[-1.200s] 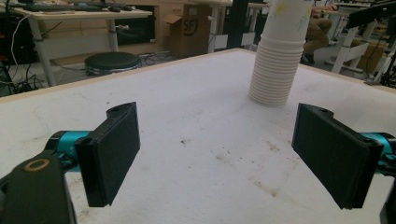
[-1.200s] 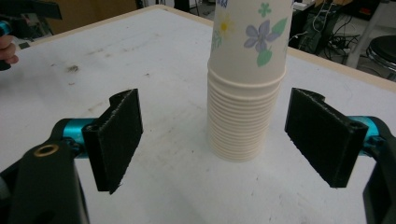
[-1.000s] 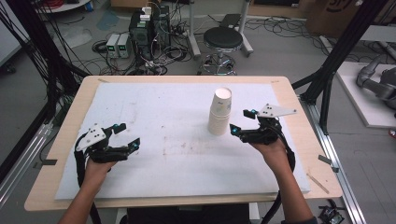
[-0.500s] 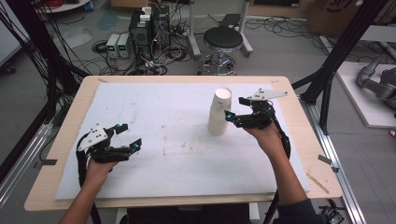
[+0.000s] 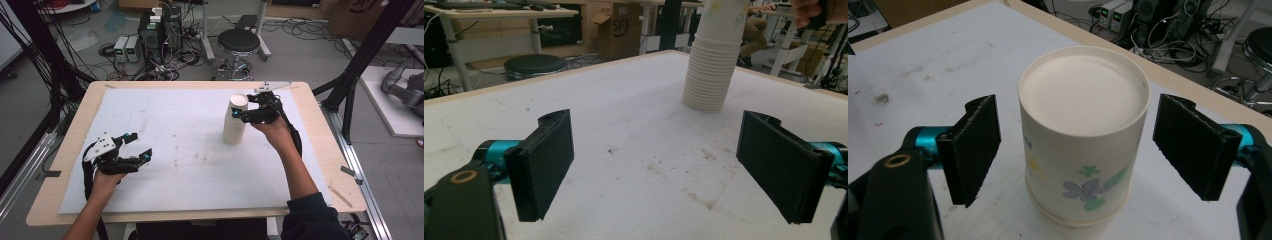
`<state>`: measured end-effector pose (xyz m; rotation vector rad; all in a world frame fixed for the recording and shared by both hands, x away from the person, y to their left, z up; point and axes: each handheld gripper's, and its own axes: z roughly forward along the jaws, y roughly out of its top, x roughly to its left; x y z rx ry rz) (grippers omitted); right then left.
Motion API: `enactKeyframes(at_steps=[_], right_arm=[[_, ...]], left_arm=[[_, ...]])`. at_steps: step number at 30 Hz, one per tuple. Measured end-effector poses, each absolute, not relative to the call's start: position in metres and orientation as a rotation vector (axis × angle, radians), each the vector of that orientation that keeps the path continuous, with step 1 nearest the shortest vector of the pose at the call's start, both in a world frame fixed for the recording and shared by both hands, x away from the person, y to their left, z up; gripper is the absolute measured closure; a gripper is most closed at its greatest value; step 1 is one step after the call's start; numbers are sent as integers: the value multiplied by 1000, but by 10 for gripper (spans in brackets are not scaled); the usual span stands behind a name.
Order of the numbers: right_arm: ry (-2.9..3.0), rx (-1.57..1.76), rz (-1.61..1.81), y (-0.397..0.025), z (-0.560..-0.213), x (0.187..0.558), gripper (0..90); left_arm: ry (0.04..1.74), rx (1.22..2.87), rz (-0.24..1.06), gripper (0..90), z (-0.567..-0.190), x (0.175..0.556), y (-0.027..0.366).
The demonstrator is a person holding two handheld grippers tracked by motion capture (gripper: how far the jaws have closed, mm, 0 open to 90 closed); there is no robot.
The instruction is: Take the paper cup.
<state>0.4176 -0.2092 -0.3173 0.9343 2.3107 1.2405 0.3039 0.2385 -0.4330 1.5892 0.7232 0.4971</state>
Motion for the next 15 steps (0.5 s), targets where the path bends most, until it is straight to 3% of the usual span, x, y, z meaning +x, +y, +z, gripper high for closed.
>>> enactKeyframes(at_steps=[4,8,9,15], right_arm=[[2317,926,1240,-206,-321,424,206],[2330,919,1236,-203,-324,428,257],[2330,913,1238,-203,-324,429,304],[2320,891,1251,-204,-323,429,325]], left_arm=[[721,1591,494,154,-433,304,238],[720,1592,490,156,-434,304,238],[720,1593,491,156,-434,305,238],[720,1594,484,156,-434,305,238]])
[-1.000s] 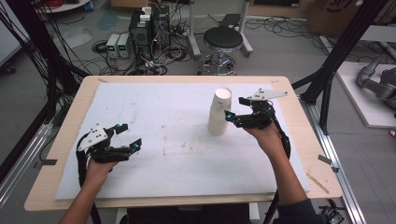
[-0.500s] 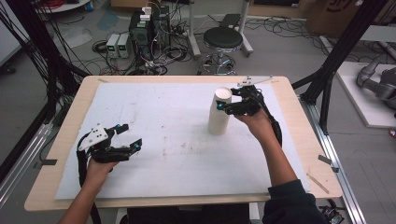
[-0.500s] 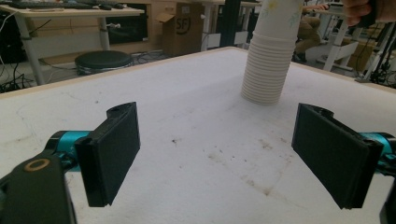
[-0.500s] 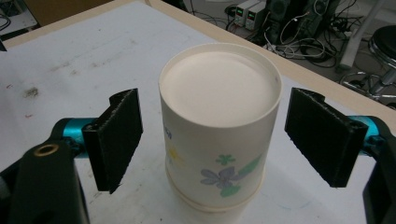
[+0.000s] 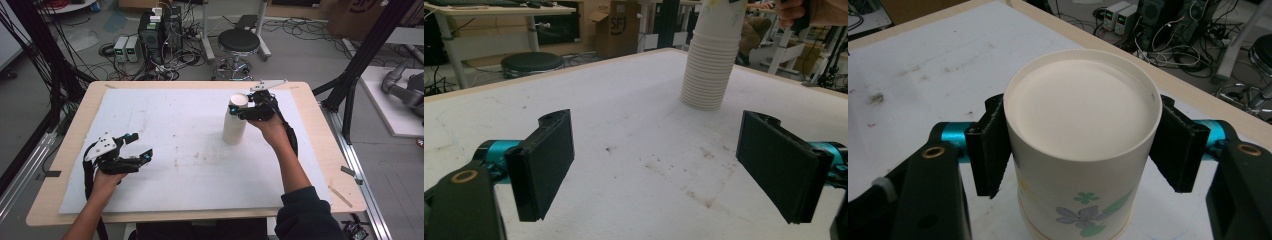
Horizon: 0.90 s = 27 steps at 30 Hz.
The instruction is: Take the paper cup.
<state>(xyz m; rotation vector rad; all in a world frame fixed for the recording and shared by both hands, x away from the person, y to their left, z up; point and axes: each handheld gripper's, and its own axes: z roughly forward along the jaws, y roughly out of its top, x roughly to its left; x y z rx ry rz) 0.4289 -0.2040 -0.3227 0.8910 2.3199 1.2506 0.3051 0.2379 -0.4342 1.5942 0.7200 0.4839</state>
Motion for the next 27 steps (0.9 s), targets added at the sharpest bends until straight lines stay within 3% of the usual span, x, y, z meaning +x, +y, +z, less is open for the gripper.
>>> enactKeyframes(at_steps=[16,27], right_arm=[[2239,822,1336,-212,-275,415,339],[2182,789,1407,-230,-260,396,343]], left_arm=[[713,1576,473,157,-434,305,237],[705,1564,450,157,-434,304,236]])
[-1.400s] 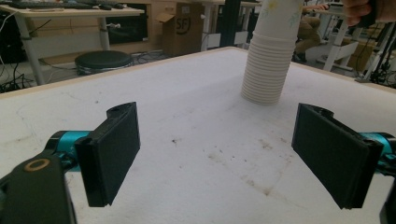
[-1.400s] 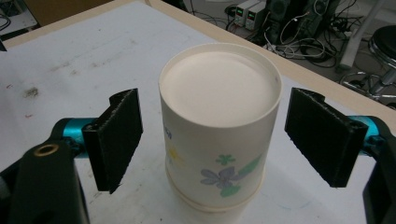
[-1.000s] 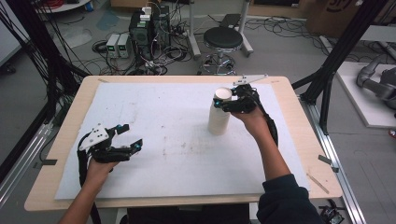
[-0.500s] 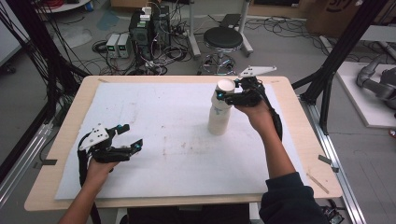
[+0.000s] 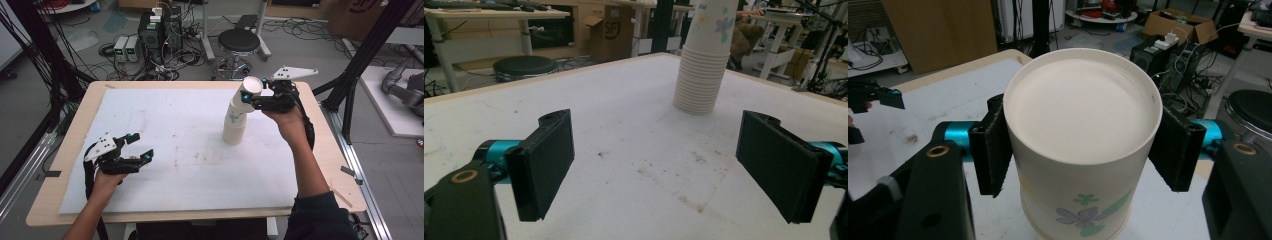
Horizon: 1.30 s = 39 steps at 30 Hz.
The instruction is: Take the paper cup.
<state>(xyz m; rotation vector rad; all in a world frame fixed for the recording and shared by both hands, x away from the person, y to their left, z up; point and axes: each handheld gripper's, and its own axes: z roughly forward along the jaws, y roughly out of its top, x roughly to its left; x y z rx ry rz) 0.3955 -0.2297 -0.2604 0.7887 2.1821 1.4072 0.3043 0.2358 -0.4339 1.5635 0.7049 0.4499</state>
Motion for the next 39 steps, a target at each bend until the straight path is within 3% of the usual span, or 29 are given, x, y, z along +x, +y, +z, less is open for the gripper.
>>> enactKeyframes(at_steps=[8,17,27,39], right_arm=[[2192,742,1423,-242,-262,367,343],[2224,742,1452,-257,-290,331,342],[2290,753,1461,-253,-331,319,346],[2314,718,1505,-236,-353,316,347]], left_arm=[[695,1568,442,156,-434,304,232],[679,1560,426,156,-433,303,229],[671,1580,415,156,-434,302,224],[661,1593,397,157,-437,302,221]])
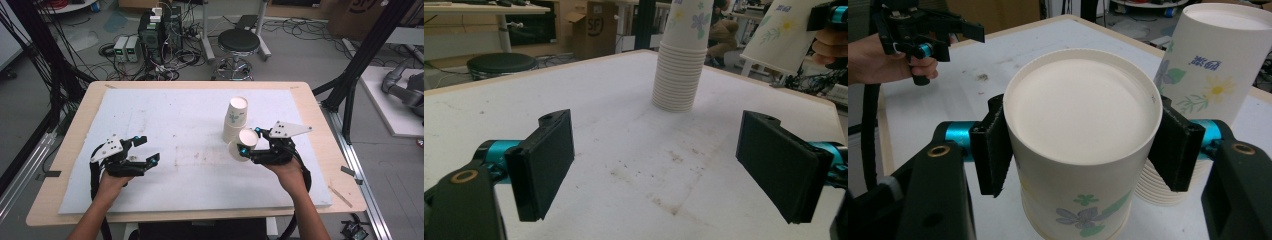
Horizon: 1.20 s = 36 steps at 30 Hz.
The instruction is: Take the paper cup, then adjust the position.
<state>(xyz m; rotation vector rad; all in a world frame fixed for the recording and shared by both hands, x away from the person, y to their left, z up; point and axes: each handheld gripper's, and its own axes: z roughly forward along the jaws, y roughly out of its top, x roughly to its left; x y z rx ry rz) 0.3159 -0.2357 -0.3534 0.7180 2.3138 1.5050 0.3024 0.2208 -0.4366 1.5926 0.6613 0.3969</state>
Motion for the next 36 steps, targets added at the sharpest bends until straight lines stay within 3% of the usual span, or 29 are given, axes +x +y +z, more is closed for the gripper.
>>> enactKeyframes(at_steps=[27,36], right_arm=[[2357,657,1512,-219,-359,319,347],[2402,617,1540,-202,-361,322,346]], left_arm=[[597,1612,360,162,-435,302,210],[502,1627,372,161,-432,300,201]])
